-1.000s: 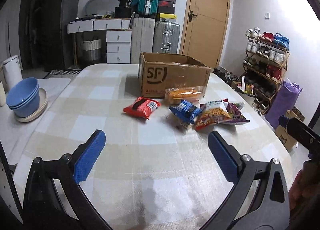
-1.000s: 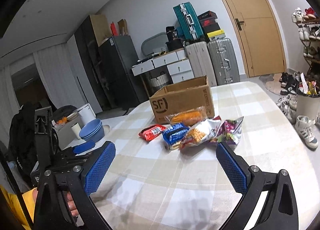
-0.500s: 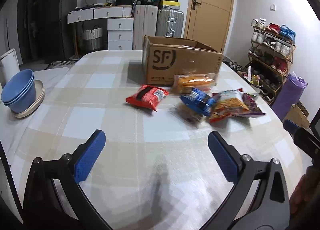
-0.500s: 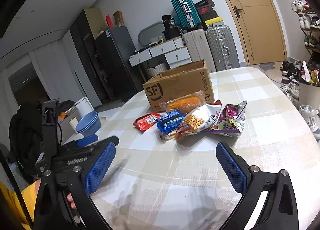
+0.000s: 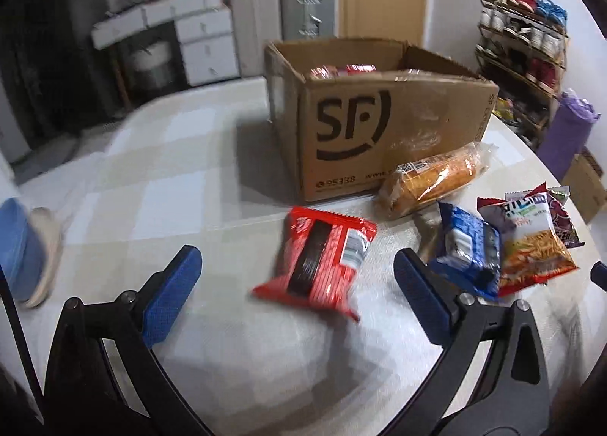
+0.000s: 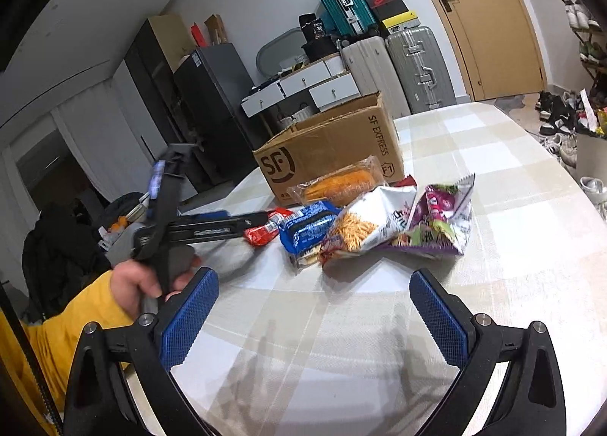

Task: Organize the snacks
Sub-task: 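Grasp the red wafer pack with the left gripper while the right gripper grasps the white fries-snack bag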

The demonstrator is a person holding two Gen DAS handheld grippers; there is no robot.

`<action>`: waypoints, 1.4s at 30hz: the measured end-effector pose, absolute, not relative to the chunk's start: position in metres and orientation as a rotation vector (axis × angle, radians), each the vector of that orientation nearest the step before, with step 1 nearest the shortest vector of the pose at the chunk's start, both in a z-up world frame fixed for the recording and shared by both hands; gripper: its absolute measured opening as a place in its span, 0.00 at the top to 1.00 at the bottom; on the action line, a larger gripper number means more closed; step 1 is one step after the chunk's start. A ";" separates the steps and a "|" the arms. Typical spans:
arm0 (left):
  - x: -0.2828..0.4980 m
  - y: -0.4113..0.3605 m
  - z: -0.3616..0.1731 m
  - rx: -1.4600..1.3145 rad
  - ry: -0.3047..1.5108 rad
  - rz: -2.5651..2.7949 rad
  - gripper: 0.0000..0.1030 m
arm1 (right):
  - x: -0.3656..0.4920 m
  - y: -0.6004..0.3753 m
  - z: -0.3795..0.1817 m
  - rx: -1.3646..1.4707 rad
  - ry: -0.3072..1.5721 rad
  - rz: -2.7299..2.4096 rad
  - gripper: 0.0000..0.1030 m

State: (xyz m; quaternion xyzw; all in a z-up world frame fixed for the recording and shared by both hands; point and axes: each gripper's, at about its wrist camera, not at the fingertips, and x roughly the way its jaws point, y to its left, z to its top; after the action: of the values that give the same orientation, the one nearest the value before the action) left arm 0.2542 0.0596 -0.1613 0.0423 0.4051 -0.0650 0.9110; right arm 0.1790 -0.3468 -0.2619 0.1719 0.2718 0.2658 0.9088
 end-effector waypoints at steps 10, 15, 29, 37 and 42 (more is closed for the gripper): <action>0.312 0.065 -0.188 0.044 0.954 -0.196 0.37 | 0.213 -0.335 -0.258 0.374 0.621 0.590 0.01; 0.319 0.063 -0.187 0.062 0.939 -0.211 0.61 | 0.235 -0.330 -0.245 0.340 0.650 0.543 0.01; 0.299 0.084 -0.185 -0.011 0.934 -0.200 0.61 | 0.295 -0.319 -0.266 0.325 0.836 0.478 0.03; 0.286 0.085 -0.175 -0.088 0.912 -0.228 0.61 | 0.296 -0.302 -0.277 0.185 0.873 0.435 0.35; 0.272 0.090 -0.170 -0.116 0.906 -0.238 0.61 | 0.292 -0.302 -0.280 0.153 0.860 0.433 0.44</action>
State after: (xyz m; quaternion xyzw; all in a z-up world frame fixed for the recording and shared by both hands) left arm 0.2720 0.0901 -0.1696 -0.0559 0.4363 -0.1145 0.8907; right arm 0.2916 -0.3021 -0.2801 0.0733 0.4131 0.2082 0.8836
